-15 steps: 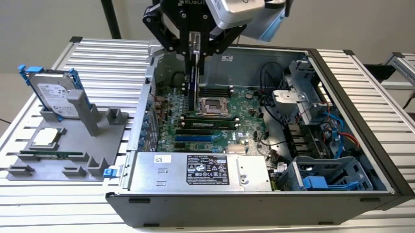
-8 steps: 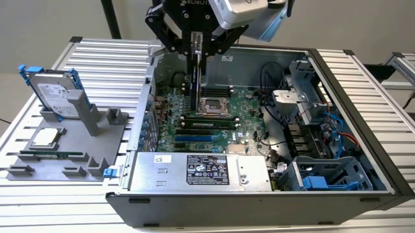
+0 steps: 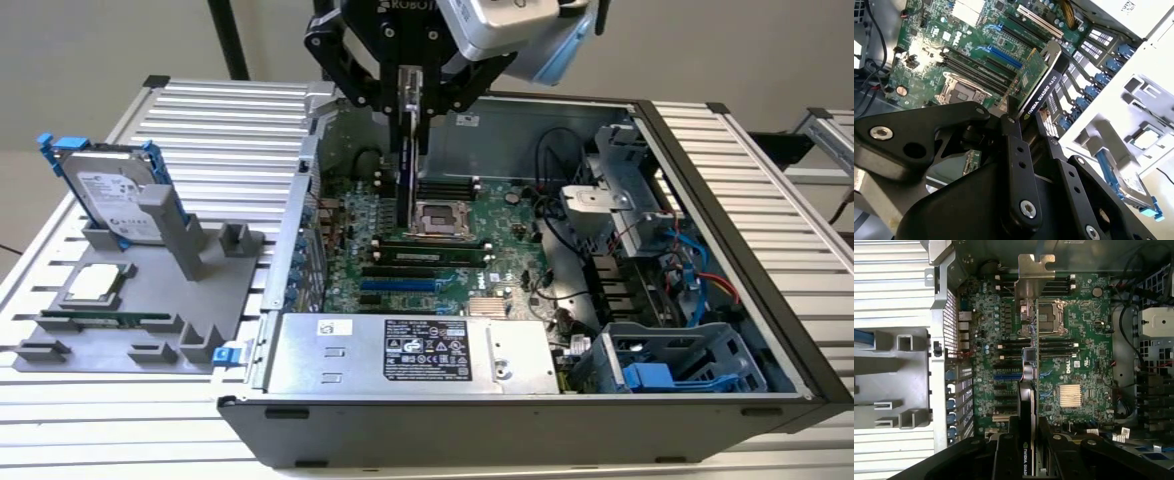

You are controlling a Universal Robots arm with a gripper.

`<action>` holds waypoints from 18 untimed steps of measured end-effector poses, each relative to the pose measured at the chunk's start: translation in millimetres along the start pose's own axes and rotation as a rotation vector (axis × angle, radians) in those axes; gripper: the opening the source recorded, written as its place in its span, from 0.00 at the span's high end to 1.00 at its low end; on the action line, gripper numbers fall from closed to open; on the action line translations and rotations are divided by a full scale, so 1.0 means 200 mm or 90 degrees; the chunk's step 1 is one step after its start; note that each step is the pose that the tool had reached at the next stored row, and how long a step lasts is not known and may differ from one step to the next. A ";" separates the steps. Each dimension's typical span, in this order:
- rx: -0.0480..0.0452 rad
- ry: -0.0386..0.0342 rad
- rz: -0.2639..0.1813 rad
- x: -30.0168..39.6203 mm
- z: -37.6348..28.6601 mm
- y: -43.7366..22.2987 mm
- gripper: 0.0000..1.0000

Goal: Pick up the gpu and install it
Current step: 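Pick up the gpu and move the gpu toward the slot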

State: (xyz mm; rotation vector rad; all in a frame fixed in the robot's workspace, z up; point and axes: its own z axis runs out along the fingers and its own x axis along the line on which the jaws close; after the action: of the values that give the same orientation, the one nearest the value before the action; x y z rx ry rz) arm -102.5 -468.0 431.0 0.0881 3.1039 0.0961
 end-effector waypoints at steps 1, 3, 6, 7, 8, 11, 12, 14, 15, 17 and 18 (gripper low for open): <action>0.0000 0.0000 0.000 -0.003 0.000 0.000 1.00; 0.0000 0.0000 0.000 -0.009 0.000 0.000 1.00; 0.0000 0.0000 0.000 -0.020 0.001 0.001 1.00; 0.0000 0.0000 0.000 -0.024 0.001 0.001 1.00; 0.0000 0.0000 0.000 -0.028 0.001 0.002 1.00; 0.0000 0.0000 0.000 -0.042 0.002 0.002 1.00; 0.0000 0.0000 0.000 -0.046 0.002 0.002 1.00; 0.0000 0.0000 0.000 -0.056 0.002 0.003 1.00; 0.0000 0.0000 0.000 -0.061 0.002 0.003 1.00; 0.0000 0.0000 0.000 -0.071 0.003 0.004 1.00; 0.0000 0.0000 0.000 -0.077 0.003 0.004 1.00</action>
State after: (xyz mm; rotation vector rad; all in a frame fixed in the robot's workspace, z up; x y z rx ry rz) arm -87.1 -468.0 431.0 0.0881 3.1040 0.0960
